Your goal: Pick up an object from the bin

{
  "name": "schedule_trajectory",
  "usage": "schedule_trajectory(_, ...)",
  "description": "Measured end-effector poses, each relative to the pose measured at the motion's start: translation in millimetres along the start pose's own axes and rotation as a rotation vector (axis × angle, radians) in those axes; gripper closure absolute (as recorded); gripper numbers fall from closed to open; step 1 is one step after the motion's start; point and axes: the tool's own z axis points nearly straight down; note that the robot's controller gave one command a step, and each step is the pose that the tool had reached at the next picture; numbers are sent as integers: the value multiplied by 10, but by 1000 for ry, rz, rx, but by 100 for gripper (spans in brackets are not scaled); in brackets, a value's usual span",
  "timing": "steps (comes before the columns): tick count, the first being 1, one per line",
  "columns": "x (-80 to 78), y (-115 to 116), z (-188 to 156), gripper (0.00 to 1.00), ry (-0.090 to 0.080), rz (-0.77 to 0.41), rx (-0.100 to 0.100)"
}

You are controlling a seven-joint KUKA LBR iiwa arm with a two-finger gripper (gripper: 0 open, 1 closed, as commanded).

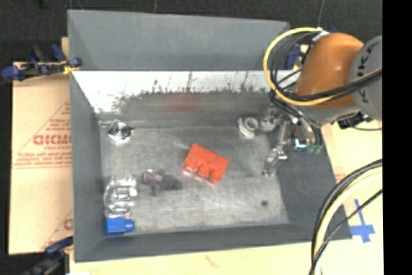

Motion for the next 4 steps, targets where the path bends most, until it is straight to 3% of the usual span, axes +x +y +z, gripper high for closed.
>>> schedule_trajectory(1,-252,800,-250,0,-12,-26,-4)
schedule_trajectory(2,387,847,576,0,-19,-241,2)
schedule_trajectory(3,156,1507,541,0,-13,-387,0)
schedule_trajectory(4,143,1492,526,100,-19,-386,1)
